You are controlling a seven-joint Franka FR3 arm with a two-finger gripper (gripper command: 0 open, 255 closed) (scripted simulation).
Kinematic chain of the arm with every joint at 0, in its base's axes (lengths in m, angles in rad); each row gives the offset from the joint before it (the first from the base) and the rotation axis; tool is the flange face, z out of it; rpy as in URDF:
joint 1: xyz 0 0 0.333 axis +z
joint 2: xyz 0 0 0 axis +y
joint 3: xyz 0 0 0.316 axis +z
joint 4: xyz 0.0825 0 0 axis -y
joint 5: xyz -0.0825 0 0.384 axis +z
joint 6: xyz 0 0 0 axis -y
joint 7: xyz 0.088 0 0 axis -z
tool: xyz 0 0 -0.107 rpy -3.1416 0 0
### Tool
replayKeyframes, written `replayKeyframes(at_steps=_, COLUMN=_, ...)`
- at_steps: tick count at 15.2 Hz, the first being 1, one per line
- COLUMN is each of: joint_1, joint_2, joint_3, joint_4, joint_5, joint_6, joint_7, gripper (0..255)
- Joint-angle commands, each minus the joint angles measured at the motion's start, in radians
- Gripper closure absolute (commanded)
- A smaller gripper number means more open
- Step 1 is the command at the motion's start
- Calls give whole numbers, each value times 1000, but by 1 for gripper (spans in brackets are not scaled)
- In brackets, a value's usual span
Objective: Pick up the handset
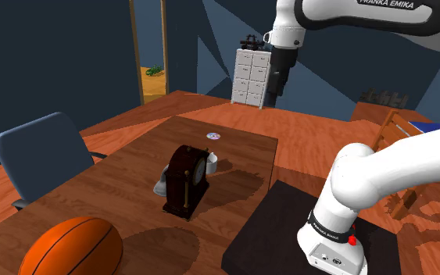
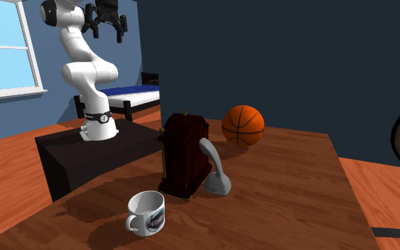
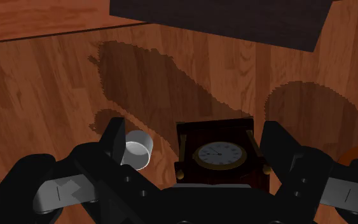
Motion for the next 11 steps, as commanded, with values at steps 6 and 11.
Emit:
replayKeyframes(at_steps=6, joint_1=10, joint_2=132, joint_3=-1, joint_4=-29, joint_5=37, joint_6=143, joint_7=33, gripper=0)
replayKeyframes(at_steps=11, joint_1=22, joint_2=287, joint_3=-1, joint_4=-25, joint_5=75, joint_6=279, joint_7=56, gripper=0)
